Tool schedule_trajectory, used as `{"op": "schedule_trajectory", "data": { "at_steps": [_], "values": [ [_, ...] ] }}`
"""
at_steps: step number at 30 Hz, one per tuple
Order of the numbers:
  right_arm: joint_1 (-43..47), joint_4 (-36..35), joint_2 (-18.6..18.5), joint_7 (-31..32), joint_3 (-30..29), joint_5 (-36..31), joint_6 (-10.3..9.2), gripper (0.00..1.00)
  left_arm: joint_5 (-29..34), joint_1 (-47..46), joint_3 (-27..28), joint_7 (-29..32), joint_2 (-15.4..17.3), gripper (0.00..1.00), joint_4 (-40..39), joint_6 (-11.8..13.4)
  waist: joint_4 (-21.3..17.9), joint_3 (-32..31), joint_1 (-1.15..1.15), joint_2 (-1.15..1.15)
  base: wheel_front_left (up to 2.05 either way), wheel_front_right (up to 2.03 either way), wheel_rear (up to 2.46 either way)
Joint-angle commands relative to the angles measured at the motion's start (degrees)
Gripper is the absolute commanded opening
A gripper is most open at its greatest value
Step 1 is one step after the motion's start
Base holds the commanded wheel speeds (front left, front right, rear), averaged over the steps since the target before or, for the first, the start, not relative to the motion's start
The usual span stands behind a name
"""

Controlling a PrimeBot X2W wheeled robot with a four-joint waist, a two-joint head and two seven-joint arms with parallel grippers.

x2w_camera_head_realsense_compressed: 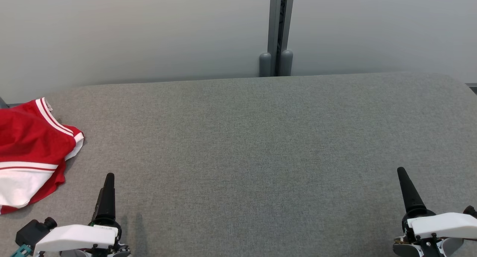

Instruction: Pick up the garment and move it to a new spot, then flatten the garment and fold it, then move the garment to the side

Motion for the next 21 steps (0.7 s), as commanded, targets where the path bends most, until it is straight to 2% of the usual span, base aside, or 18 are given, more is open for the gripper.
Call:
{"op": "schedule_trajectory", "data": {
  "at_steps": [1,21],
  "values": [
    [-1.3,-0.2,-0.6,-0.7,0.2,-2.0,0.05,1.0,2.3,-1.2,-0.1,-0.6,0.4,1.0,-0.5,0.2,0.0,0.0,0.0,0.0,0.0,0.0,0.0],
    [-1.7,1.1,-0.8,-4.9,2.4,-18.4,0.08,1.0,19.6,-1.0,0.4,-4.8,0.4,1.0,0.9,1.2,-0.3,0.4,0.0,0.0,0.0,0.0,0.0]
  ]
}}
